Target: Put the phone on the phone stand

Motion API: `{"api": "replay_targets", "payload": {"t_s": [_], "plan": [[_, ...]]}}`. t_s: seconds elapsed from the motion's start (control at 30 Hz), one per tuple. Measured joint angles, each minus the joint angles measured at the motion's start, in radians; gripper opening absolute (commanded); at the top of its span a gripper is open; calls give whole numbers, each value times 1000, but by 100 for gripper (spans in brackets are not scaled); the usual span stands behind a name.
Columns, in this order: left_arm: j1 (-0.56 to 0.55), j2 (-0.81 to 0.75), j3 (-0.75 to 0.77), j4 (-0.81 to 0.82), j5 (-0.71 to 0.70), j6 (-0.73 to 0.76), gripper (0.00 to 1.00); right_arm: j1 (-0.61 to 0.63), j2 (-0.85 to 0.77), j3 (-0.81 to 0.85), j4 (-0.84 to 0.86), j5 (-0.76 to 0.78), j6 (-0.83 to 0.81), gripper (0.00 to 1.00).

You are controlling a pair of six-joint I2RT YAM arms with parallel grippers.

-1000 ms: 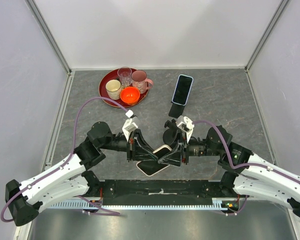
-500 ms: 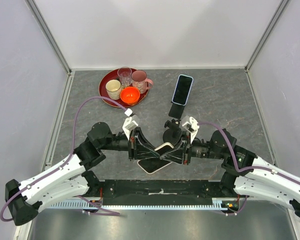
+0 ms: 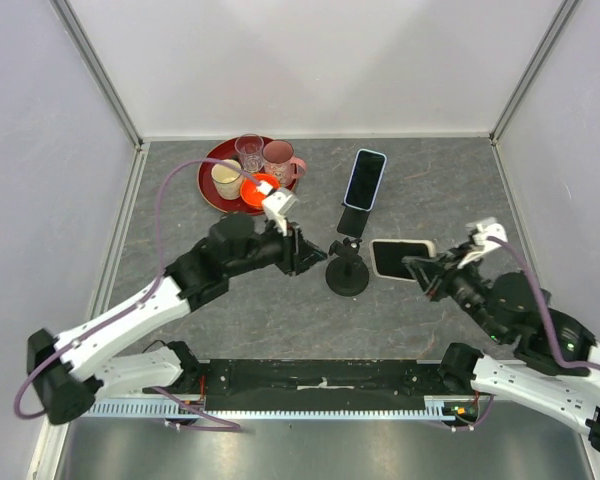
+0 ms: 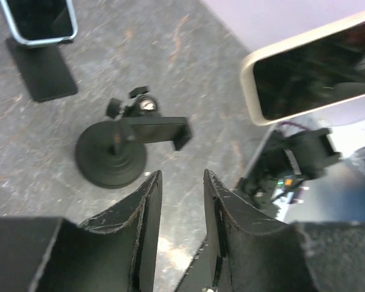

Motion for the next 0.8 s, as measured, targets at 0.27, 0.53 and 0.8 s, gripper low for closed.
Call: {"api": "replay_targets", "payload": {"t_s": [0.27, 0.53, 0.8], "plan": [[-43, 224, 21, 12, -139, 158, 39, 0, -69, 93, -121, 151, -12, 0], [-80, 234, -14, 134, -220, 238, 28, 0, -54, 93, -149, 106, -30, 0], [-85, 246, -77, 211, -269, 288, 33, 0, -30, 93, -147, 54, -56, 0]]}}
